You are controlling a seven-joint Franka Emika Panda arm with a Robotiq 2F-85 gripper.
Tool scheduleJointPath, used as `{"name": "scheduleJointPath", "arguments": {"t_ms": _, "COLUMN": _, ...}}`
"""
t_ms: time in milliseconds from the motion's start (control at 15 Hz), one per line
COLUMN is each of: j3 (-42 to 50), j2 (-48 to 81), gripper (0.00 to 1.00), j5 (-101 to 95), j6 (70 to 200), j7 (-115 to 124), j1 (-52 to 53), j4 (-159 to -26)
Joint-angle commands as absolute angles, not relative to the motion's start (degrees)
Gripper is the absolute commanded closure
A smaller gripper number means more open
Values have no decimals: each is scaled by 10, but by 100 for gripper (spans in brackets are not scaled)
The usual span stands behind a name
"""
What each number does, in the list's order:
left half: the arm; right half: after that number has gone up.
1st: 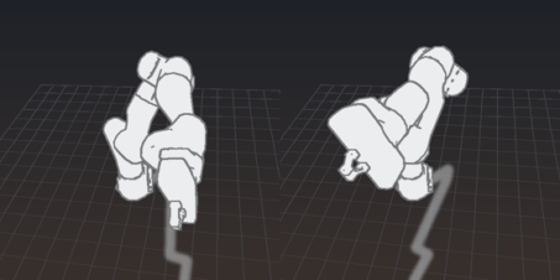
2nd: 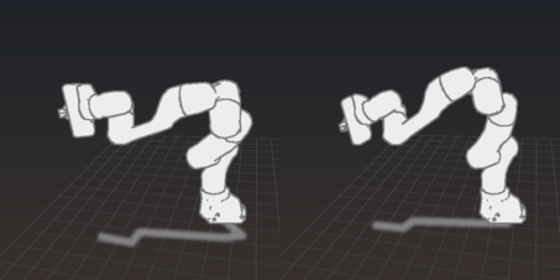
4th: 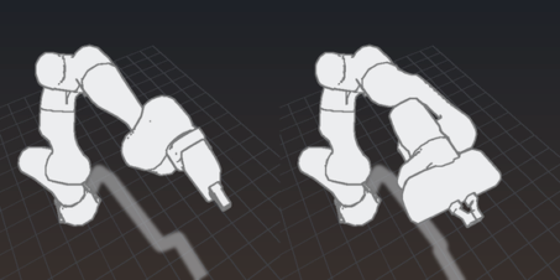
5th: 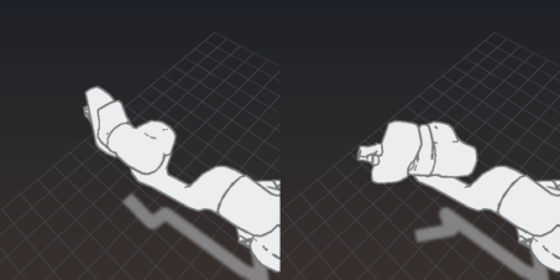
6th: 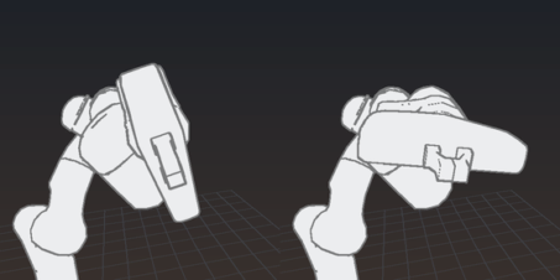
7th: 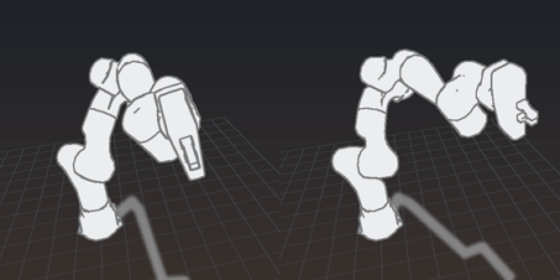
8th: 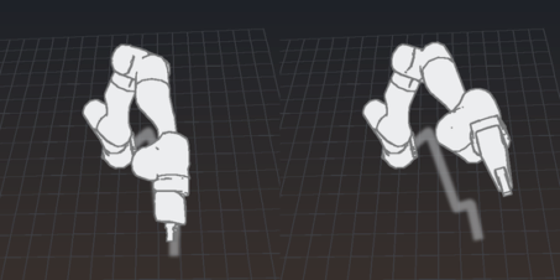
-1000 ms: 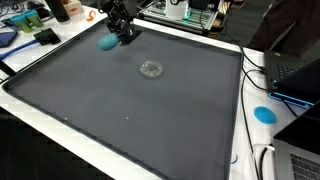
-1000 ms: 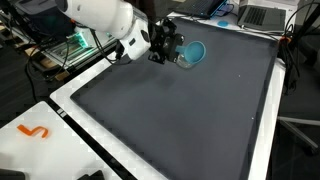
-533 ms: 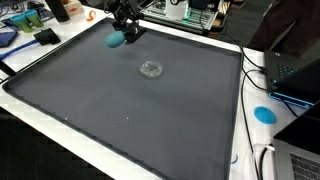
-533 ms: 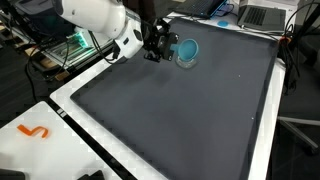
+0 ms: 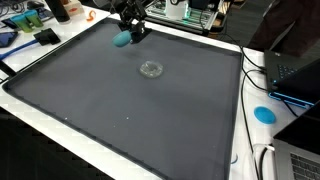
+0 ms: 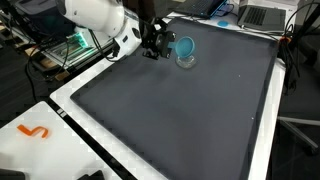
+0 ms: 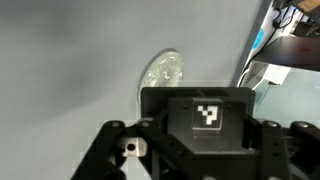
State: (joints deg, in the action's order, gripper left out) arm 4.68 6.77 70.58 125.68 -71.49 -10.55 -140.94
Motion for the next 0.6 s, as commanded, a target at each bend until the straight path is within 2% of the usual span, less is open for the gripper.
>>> {"name": "scheduleJointPath", "arguments": {"t_ms": 0, "j3": 52, "j2": 36, "gripper": 72, "j5": 727, "j6": 1278, "j7": -728, "j1": -88, "j4": -1440}}
{"name": "scheduleJointPath", "arguments": {"t_ms": 533, "j3": 45, "j2": 6, "gripper": 72, "j5": 724, "j6": 1318, "j7": -709, "j1": -65, "j4": -1457}}
